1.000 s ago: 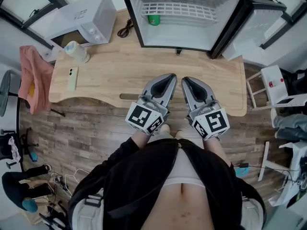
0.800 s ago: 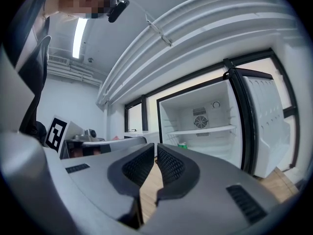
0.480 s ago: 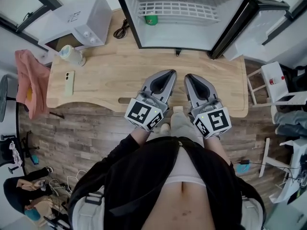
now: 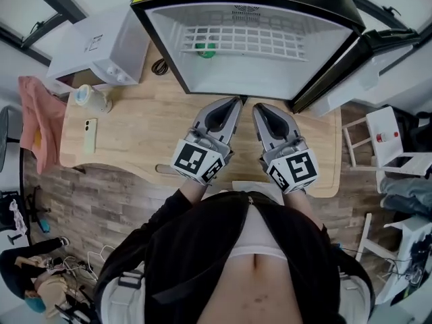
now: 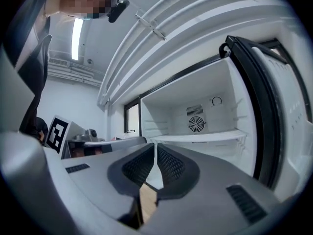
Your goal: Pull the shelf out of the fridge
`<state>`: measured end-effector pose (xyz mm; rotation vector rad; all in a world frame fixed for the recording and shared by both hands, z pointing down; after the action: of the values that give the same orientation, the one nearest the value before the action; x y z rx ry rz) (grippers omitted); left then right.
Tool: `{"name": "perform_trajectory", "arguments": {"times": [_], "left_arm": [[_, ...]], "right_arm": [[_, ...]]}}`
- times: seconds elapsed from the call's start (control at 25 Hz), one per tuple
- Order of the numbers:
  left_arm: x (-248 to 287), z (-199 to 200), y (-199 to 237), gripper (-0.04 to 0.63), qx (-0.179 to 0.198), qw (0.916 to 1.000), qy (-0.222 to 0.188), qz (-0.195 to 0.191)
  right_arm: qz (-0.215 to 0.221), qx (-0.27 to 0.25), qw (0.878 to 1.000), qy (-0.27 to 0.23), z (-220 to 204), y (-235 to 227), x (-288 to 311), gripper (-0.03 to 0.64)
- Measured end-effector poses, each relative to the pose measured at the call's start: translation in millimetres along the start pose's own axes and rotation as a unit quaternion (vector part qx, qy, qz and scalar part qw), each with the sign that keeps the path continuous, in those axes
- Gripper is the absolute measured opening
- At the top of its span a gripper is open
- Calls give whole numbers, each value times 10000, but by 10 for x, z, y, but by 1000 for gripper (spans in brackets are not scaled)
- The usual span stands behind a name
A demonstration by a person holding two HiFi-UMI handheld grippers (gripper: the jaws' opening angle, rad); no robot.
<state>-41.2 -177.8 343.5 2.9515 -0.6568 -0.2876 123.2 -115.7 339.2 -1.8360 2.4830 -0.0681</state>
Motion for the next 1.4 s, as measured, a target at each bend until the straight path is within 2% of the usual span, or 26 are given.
{"name": "perform_trajectory", "arguments": {"times": [0.16,0.32,0.56,0.72,0.84,0.88,0.96,1.0,1.12,1.4], "left_arm": [[218,57,157,6,108,9997,-87,183],[307,106,250,6,83,9997,-66,226],[373,108,393,6,45,9999,72,110],[435,-21,495,6,-180,9991,329,205],[487,-89,568,9,-356,9985,325,276],[507,-100,595,23,-441,9982,291,296],[549,-120,654,111,-598,9971,272,380],[569,-132,685,137,-665,9964,283,437],[616,-175,788,186,-921,9938,272,565],[718,-233,998,224,-1341,9884,153,704]], "right_arm": [[190,-24,9998,-68,62,-206,232,40],[176,-26,9998,-32,79,-293,388,40],[-71,33,9999,136,32,-308,513,40],[-326,313,9984,340,-99,-388,583,40],[-501,580,9963,400,-173,-464,645,41],[-554,726,9950,411,-193,-494,670,45],[-612,1130,9910,386,-228,-564,716,203],[-619,1347,9883,349,-240,-600,735,219],[-632,1714,9828,253,-250,-684,806,219],[-725,1887,9789,285,-279,-807,1008,225]]}}
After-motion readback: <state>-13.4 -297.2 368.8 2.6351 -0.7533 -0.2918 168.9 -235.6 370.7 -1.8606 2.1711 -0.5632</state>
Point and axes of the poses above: the fingertips, and each gripper's own axes: x forward along the fingers, y to its left, z out of its top, the point moved 10 cm from there along -x, backward along the fingers, and after that the axes turned 7 degrees about -z, right-handed, at the moved point
